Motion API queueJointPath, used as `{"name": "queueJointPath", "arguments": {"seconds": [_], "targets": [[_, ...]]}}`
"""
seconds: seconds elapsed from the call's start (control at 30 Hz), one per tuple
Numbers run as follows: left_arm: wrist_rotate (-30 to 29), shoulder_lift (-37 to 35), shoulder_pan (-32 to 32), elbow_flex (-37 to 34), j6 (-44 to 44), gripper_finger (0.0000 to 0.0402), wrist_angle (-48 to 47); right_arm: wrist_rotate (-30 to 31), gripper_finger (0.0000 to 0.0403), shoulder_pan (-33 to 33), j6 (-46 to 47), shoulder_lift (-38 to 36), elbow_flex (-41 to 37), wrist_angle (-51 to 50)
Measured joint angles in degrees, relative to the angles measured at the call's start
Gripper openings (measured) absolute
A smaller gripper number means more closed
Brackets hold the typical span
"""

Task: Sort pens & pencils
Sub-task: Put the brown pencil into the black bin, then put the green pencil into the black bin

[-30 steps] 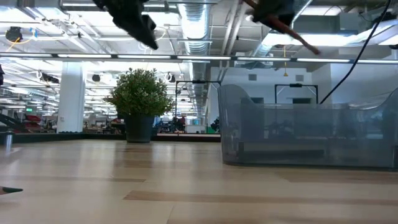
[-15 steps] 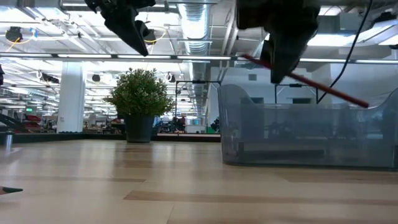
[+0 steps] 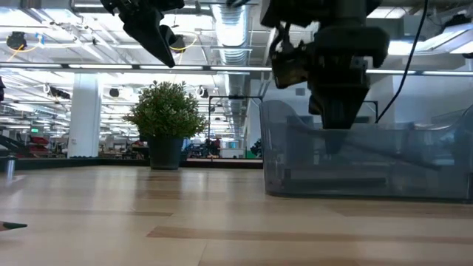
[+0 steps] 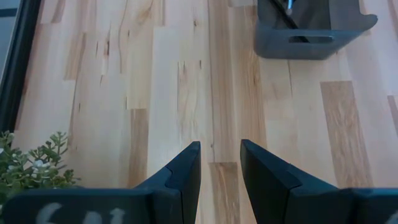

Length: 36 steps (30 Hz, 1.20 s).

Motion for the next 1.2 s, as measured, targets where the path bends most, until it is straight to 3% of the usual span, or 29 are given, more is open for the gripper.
{"name": "queueJointPath", "arguments": {"seconds": [0.43,0.77,1.03,1.2], "targets": [[-0.2,0.0,0.0,0.0,0.0,0.0105,0.0,-0.6,0.007,-0.8,-2.8,-0.6,0.0,2.0],[-1.8,0.0,0.0,0.0,0.9,0.0105,0.0,-1.5,0.0123,-0.9,-2.8,-0.8,0.2,2.0],[-1.4,-1.3,-0.2,-0.1,-0.5,0.0105,-0.6,-0.5,0.0138,-0.3,-5.8,-10.4,3.1,3.9],[-1.3,-3.1,-1.8,-0.1,-2.9,0.0105,-0.2,10.0,0.0137,-0.3,-7.6,-20.0,3.2,4.7]]}}
